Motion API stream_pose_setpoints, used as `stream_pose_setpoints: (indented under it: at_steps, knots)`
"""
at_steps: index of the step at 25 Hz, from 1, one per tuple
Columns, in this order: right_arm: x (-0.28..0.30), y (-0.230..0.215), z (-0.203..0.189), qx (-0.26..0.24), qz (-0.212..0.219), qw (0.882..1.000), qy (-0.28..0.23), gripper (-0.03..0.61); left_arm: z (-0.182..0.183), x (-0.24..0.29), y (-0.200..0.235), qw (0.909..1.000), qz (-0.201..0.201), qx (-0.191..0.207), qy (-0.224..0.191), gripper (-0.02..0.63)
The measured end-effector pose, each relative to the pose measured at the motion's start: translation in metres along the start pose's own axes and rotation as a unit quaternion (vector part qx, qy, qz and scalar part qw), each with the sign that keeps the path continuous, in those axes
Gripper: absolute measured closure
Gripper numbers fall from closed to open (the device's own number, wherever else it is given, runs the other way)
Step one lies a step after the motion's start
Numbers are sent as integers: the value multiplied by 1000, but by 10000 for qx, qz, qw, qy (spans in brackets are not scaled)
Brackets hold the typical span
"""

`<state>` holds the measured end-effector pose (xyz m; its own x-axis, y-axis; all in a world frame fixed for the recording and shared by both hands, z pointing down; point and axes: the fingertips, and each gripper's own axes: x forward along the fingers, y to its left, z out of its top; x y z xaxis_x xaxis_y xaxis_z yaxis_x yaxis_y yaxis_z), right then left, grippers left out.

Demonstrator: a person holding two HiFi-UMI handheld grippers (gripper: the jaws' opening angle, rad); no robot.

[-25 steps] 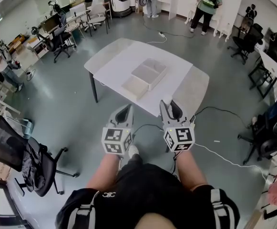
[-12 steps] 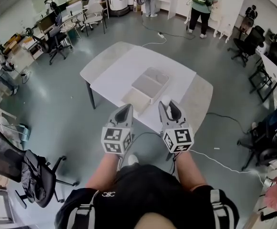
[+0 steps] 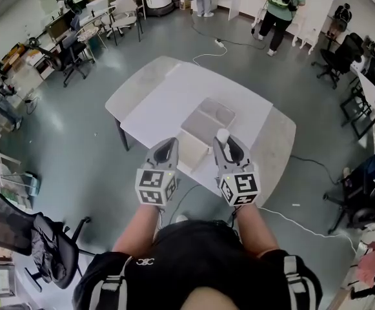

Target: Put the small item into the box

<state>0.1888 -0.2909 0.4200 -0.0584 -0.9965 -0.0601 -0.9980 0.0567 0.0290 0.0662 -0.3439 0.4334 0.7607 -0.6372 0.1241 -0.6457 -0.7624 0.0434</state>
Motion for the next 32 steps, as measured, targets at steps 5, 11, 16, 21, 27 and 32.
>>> stream_pose_setpoints:
  at_steps: [5, 11, 16, 21, 27, 32]
  knots:
    - [27, -15, -9, -27, 338, 9992, 190, 453, 0, 24, 6, 9996, 240, -150, 21, 601]
    - [60, -9, -35, -119, 884, 9940, 630, 452, -5, 34, 19, 9980, 550, -287, 69, 601]
    - [79, 1, -68, -155, 1238, 9867, 1045, 451, -9, 31, 32, 9956, 864, -341, 96, 601]
    - [99, 20, -104, -295, 1542, 9756, 1537, 452, -19, 17, 51, 9922, 1157, -419, 183, 601]
    - [121, 40, -150, -562, 1852, 9580, 2115, 453, -25, 6, 74, 9879, 1452, -495, 217, 601]
    - [133, 51, -184, -726, 1976, 9429, 2582, 453, -27, -4, 91, 9849, 1623, -538, 258, 601]
